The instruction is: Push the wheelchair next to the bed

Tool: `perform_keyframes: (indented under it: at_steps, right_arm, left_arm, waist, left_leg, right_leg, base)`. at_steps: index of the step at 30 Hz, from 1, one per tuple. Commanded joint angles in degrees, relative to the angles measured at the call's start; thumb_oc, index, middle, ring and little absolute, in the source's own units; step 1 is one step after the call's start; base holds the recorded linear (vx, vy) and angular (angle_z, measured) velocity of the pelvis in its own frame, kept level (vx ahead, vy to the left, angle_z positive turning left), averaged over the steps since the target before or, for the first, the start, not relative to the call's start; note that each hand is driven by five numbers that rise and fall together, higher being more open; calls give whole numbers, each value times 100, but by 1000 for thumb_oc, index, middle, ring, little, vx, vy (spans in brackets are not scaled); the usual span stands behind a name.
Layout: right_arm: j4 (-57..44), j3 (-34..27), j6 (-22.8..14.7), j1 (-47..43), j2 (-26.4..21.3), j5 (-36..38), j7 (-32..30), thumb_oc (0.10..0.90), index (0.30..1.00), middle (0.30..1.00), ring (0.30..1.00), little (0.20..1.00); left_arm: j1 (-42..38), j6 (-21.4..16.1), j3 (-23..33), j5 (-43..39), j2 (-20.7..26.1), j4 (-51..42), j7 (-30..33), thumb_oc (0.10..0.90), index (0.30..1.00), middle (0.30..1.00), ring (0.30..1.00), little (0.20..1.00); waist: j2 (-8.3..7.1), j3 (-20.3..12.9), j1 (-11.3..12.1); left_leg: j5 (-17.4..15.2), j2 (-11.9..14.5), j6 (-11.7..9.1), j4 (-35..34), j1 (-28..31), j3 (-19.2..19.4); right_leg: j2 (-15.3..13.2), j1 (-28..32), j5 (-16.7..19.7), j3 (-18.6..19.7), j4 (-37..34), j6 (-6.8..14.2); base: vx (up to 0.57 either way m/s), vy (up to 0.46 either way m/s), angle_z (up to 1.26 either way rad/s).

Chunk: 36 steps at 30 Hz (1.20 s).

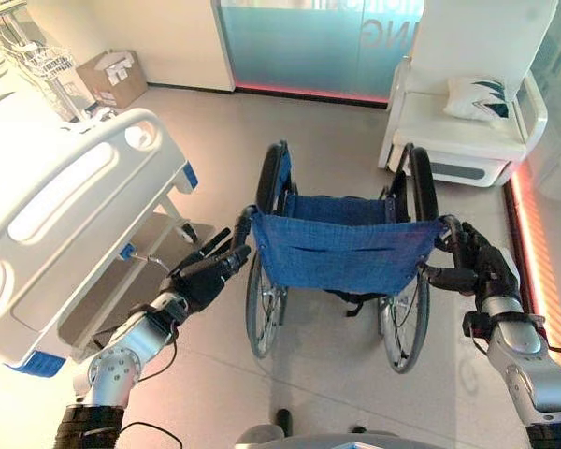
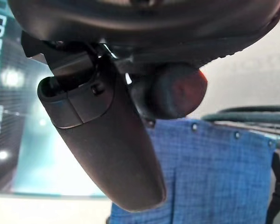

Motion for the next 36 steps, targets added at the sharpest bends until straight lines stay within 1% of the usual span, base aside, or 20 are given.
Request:
perform_keyframes:
  at_steps: [1, 3, 4, 5, 7, 9, 11, 12, 16, 21, 26, 28, 32, 34, 35, 36]
  right_arm:
    - [-230, 322, -387, -807, -436, 177, -239, 800, 900, 900, 900, 900]
    - [-175, 353, -409, -830, -469, 172, -240, 800, 900, 900, 900, 900]
    - [-165, 369, -394, -845, -487, 166, -254, 800, 900, 900, 900, 900]
    - [-167, 384, -385, -853, -508, 174, -263, 800, 900, 900, 900, 900]
    - [-130, 410, -395, -877, -549, 199, -269, 800, 900, 900, 900, 900]
    - [-56, 466, -421, -925, -597, 218, -249, 800, 900, 900, 900, 900]
    - [-5, 485, -445, -955, -614, 220, -202, 800, 900, 900, 900, 900]
    - [17, 486, -448, -962, -621, 224, -183, 800, 900, 900, 900, 900]
    - [90, 483, -464, -994, -615, 192, -133, 800, 900, 900, 900, 900]
    - [154, 456, -474, -990, -584, 128, -95, 800, 900, 900, 900, 900]
    - [248, 452, -518, -930, -489, 10, -16, 800, 900, 900, 900, 900]
    - [236, 472, -475, -942, -460, -16, 2, 800, 900, 900, 900, 900]
    - [214, 476, -450, -921, -409, -62, 34, 800, 900, 900, 900, 900]
    - [209, 468, -442, -901, -390, -89, 56, 800, 900, 900, 900, 900]
    - [197, 460, -407, -892, -369, -116, 68, 778, 867, 867, 867, 867]
    - [197, 460, -406, -891, -369, -116, 68, 764, 846, 846, 846, 846]
  left_arm:
    - [-1078, -6, -248, -505, 149, 64, -70, 800, 900, 900, 900, 900]
    - [-1188, 89, -331, -464, 200, 253, -38, 800, 900, 900, 900, 900]
    - [-1246, 210, -369, -534, 224, 351, -3, 800, 900, 900, 900, 900]
    - [-1274, 228, -394, -522, 234, 437, -39, 800, 900, 900, 900, 900]
    - [-1336, 184, -422, -489, 276, 568, -38, 800, 900, 900, 900, 900]
    - [-1447, 133, -468, -526, 313, 762, 108, 800, 900, 900, 900, 900]
    - [-1539, 118, -478, -542, 339, 920, 164, 800, 900, 900, 900, 900]
    - [-1567, 129, -473, -554, 339, 967, 192, 800, 900, 900, 900, 900]
    - [-1668, 119, -438, -541, 351, 1138, 455, 800, 900, 900, 900, 900]
    - [-1715, -143, -349, -663, 308, 1362, 339, 800, 900, 900, 900, 900]
    - [-1750, -162, -342, -897, 154, 1264, 302, 800, 900, 900, 900, 900]
    - [-1765, -218, -391, -792, 95, 1231, 105, 800, 900, 900, 900, 900]
    - [-1797, -540, -506, -590, 50, 1041, -192, 800, 900, 900, 900, 900]
    - [-1809, -640, -523, -522, 42, 943, -300, 800, 900, 900, 900, 900]
    - [-1833, -791, -571, -362, 41, 783, -485, 800, 900, 900, 900, 900]
    - [-1833, -791, -571, -360, 40, 784, -487, 800, 900, 900, 900, 900]
  waist:
    - [82, -436, -55]
    - [99, -430, -84]
    - [110, -428, -101]
    - [116, -419, -115]
    - [132, -404, -132]
    - [156, -380, -151]
    - [162, -369, -161]
    - [163, -366, -166]
    - [161, -342, -162]
    - [147, -345, -167]
    - [129, -345, -184]
    - [117, -331, -189]
    - [99, -324, -195]
    - [90, -327, -197]
    - [84, -330, -200]
    - [84, -330, -199]
  left_leg:
    - [-194, 386, -362, 62, 84, 234]
    - [-189, 387, -356, 62, 96, 245]
    - [-183, 383, -351, 62, 94, 243]
    - [-182, 381, -348, 62, 102, 246]
    - [-174, 383, -346, 62, 112, 255]
    - [-165, 378, -338, 62, 122, 258]
    - [-116, 377, -325, 62, 93, 259]
    - [-157, 375, -324, 62, 118, 256]
    - [-115, 364, -303, 62, 82, 226]
    - [-122, 353, -289, 62, 82, 197]
    - [-117, 352, -280, 62, 86, 196]
    - [-122, 346, -271, 62, 93, 192]
    - [-143, 336, -263, 62, 106, 197]
    - [-145, 337, -263, 62, 107, 205]
    - [-149, 331, -258, 62, 108, 210]
    - [-149, 331, -258, 62, 109, 211]
  right_leg:
    - [-375, -320, 354, 231, 0, 237]
    - [-371, -317, 356, 250, 0, 237]
    - [-368, -323, 362, 272, 0, 237]
    - [-367, -316, 360, 282, 0, 238]
    - [-363, -311, 365, 303, 0, 238]
    - [-360, -303, 371, 325, 0, 236]
    - [-359, -333, 415, 342, 0, 227]
    - [-362, -310, 380, 345, 0, 237]
    - [-368, -341, 420, 364, 0, 229]
    - [-376, -336, 413, 376, 0, 232]
    - [-396, -324, 416, 395, 0, 232]
    - [-404, -315, 414, 403, 0, 233]
    - [-411, -305, 407, 416, 0, 236]
    - [-415, -305, 408, 416, 0, 239]
    - [-416, -300, 406, 423, 0, 239]
    - [-417, -300, 406, 423, 0, 239]
  base:
    - [42, 5, -1]
    - [37, 8, -4]
    - [36, 14, -4]
    - [48, 24, -2]
    - [40, 24, -1]
    - [46, 26, -3]
    - [31, 16, -5]
    - [48, 15, -8]
    - [22, 5, -5]
    - [40, 9, -1]
    - [29, 9, 0]
    - [0, 0, 0]
    - [0, 0, 0]
    - [0, 0, 0]
    - [0, 0, 0]
    - [0, 0, 0]
